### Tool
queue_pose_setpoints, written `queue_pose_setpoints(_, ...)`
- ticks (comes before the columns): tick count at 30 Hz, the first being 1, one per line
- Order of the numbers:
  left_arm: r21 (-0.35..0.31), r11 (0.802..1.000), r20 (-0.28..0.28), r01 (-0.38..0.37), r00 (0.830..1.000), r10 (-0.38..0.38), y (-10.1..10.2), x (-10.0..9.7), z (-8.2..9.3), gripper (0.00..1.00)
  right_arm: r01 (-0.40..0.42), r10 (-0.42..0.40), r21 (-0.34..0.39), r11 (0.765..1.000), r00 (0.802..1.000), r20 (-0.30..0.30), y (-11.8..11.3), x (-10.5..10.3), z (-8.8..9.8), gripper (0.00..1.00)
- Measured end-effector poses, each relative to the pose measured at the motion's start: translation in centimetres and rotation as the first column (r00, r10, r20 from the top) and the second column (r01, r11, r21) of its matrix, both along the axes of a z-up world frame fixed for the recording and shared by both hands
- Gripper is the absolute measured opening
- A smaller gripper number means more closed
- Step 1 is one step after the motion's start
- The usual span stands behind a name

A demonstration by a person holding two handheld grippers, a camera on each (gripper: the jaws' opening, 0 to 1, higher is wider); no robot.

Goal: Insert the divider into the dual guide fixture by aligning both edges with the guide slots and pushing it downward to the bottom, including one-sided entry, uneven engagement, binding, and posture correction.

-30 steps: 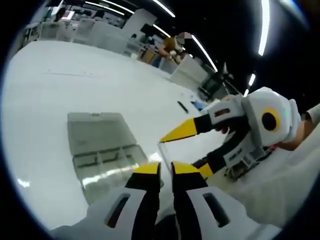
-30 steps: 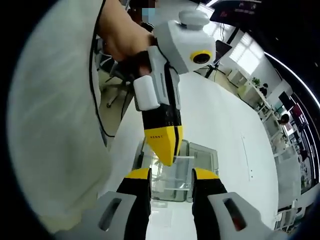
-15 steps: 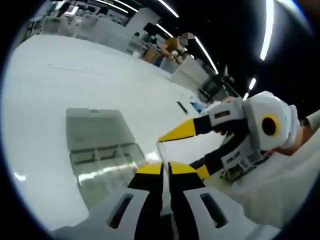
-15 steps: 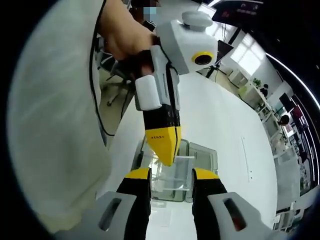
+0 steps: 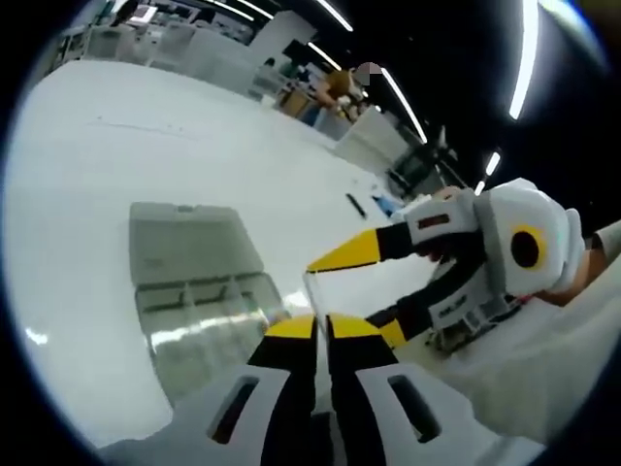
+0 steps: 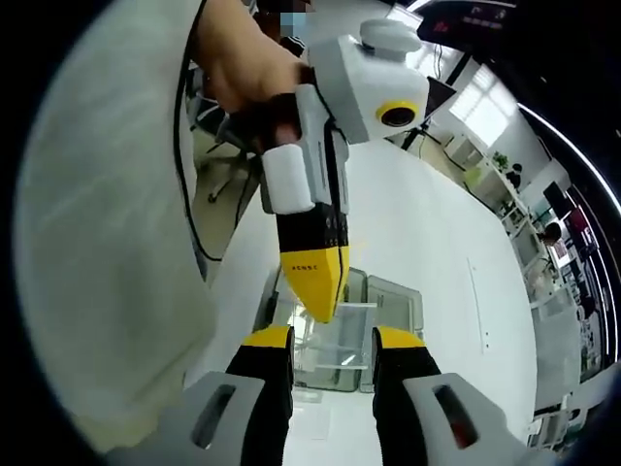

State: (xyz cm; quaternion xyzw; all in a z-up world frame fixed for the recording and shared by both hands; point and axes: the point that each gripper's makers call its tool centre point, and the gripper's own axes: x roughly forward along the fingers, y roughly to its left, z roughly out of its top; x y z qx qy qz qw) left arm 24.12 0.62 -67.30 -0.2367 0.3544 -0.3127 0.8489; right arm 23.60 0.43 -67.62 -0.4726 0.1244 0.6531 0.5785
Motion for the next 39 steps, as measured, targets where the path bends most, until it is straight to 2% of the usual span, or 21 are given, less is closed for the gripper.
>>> queue_pose_setpoints(19, -0.013, 1.000, -0.025, -0.001, 1.000, 0.001, -0.30, -0.33, -0.49, 0.00, 0.002, -0.002, -0.010, 1.000, 1.000, 0.002, -0.07, 0.04, -0.19, 0.27)
queue_pose_setpoints(29, -0.055, 0.998, -0.082, -0.025, 0.996, 0.020, -0.14, -0.44, -0.69, 0.00, -0.003, 0.003, -0.015, 1.000, 1.000, 0.003, 0.04, -0.07, -0.29, 0.27)
queue_pose_setpoints(39, -0.066, 0.997, -0.107, -0.033, 0.994, 0.025, -0.19, -0.59, -0.79, 0.00, -0.007, 0.007, -0.020, 1.000, 1.000, 0.009, 0.05, -0.21, -0.39, 0.28)
